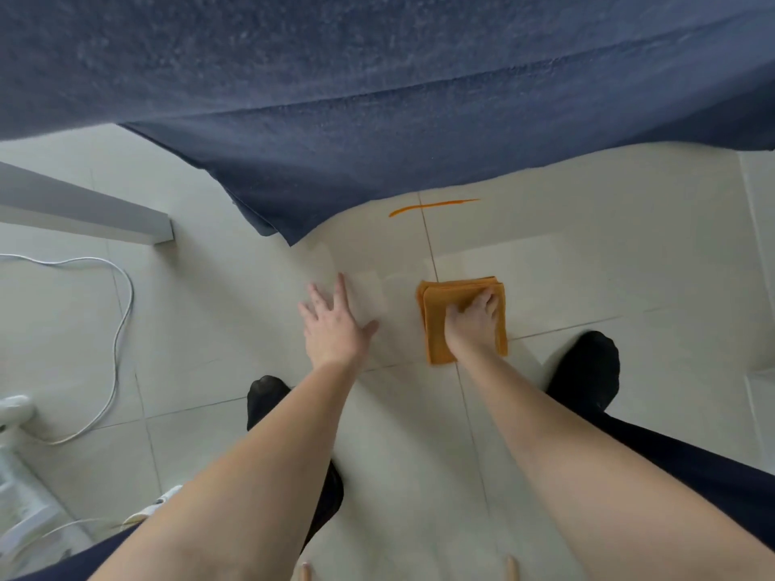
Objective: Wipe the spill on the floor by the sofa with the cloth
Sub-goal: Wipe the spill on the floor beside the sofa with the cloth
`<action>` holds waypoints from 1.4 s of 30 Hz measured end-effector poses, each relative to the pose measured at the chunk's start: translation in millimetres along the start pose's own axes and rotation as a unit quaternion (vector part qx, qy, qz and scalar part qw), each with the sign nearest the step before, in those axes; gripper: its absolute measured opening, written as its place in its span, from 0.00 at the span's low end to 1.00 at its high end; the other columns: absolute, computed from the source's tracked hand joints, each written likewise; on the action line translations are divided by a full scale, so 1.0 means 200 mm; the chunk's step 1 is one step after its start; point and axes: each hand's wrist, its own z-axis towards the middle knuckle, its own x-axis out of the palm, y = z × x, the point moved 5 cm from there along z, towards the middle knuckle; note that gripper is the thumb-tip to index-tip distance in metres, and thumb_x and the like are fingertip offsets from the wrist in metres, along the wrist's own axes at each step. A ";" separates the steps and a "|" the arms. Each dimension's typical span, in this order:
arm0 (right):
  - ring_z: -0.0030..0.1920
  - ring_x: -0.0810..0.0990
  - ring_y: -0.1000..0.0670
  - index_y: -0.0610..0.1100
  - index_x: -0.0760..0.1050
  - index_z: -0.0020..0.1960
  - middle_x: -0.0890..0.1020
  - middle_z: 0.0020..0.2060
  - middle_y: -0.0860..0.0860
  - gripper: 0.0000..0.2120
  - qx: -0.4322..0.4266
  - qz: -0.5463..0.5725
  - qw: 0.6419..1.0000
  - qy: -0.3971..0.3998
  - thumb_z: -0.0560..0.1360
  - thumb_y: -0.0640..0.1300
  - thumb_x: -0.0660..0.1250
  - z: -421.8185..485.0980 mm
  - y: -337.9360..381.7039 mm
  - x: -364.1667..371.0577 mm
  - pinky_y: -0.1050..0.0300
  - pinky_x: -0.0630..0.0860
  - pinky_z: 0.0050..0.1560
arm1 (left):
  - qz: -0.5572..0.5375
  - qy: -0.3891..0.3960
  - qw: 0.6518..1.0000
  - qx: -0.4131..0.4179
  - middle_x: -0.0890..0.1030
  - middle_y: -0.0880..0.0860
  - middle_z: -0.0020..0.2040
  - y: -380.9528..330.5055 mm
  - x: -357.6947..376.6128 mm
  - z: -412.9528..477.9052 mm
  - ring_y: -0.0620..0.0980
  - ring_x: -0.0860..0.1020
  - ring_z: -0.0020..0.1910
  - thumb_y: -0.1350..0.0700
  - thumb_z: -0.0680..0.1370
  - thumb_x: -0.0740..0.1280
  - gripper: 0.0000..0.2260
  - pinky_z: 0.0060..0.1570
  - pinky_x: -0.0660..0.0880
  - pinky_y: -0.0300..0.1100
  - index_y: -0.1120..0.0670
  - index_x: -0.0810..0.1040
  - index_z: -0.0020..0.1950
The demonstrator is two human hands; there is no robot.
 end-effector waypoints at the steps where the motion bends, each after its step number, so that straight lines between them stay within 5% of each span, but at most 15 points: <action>1: 0.85 0.43 0.40 0.39 0.35 0.84 0.42 0.86 0.42 0.40 0.005 -0.003 1.000 0.005 0.86 0.53 0.57 0.03 0.00 0.01 0.42 0.44 0.83 | 0.012 0.003 1.000 -0.012 0.41 0.58 0.86 0.05 -0.01 0.02 0.68 0.46 0.84 0.35 0.76 0.72 0.49 0.77 0.63 0.62 0.40 0.42 0.86; 5: 0.85 0.38 0.41 0.40 0.33 0.84 0.38 0.85 0.43 0.41 -0.002 -0.024 1.000 0.008 0.86 0.59 0.54 0.17 -0.03 -0.06 0.43 0.39 0.82 | 0.028 0.028 0.998 -0.055 0.35 0.58 0.85 0.20 0.00 0.07 0.69 0.43 0.84 0.28 0.69 0.74 0.58 0.77 0.62 0.65 0.37 0.35 0.84; 11: 0.84 0.36 0.39 0.42 0.32 0.84 0.37 0.85 0.44 0.44 -0.013 -0.097 0.995 0.010 0.84 0.67 0.49 0.44 0.04 -0.29 0.43 0.37 0.82 | -0.020 0.064 0.997 -0.049 0.26 0.55 0.82 0.23 0.07 0.10 0.70 0.34 0.81 0.32 0.65 0.80 0.67 0.75 0.63 0.68 0.35 0.28 0.81; 17: 0.84 0.35 0.39 0.47 0.29 0.84 0.34 0.85 0.47 0.44 -0.080 -0.223 0.970 0.049 0.81 0.71 0.44 0.54 0.28 -0.34 0.35 0.41 0.83 | -0.024 0.044 0.997 -0.050 0.25 0.55 0.82 0.23 0.08 0.09 0.69 0.34 0.82 0.36 0.65 0.82 0.67 0.75 0.63 0.70 0.35 0.29 0.81; 23: 0.84 0.33 0.42 0.53 0.27 0.83 0.31 0.84 0.53 0.43 -0.150 -0.338 0.922 0.118 0.82 0.71 0.47 0.44 0.20 -0.29 0.24 0.47 0.78 | 0.010 0.065 0.996 -0.058 0.26 0.56 0.82 0.22 0.06 0.10 0.69 0.36 0.82 0.22 0.63 0.72 0.65 0.76 0.63 0.67 0.37 0.27 0.80; 30: 0.84 0.33 0.42 0.52 0.27 0.83 0.32 0.84 0.52 0.46 -0.102 -0.261 0.957 0.067 0.78 0.76 0.43 0.55 0.45 -0.31 0.25 0.45 0.79 | 0.025 0.015 0.997 -0.070 0.30 0.56 0.84 0.22 0.06 0.08 0.66 0.41 0.84 0.22 0.63 0.71 0.64 0.78 0.55 0.67 0.35 0.27 0.80; 36: 0.84 0.34 0.43 0.55 0.29 0.83 0.32 0.84 0.55 0.42 -0.166 -0.335 0.922 0.103 0.81 0.72 0.46 0.51 0.30 -0.29 0.22 0.46 0.78 | -0.005 0.026 0.997 -0.074 0.29 0.57 0.83 0.23 0.08 0.12 0.67 0.37 0.83 0.24 0.62 0.74 0.68 0.76 0.59 0.71 0.39 0.24 0.79; 42: 0.84 0.34 0.41 0.52 0.30 0.84 0.35 0.85 0.52 0.44 -0.139 -0.274 0.950 0.065 0.78 0.75 0.41 0.64 0.48 -0.30 0.24 0.45 0.79 | -0.024 0.032 0.996 -0.074 0.25 0.57 0.81 0.24 0.12 0.14 0.69 0.33 0.81 0.26 0.63 0.76 0.69 0.74 0.56 0.75 0.38 0.21 0.77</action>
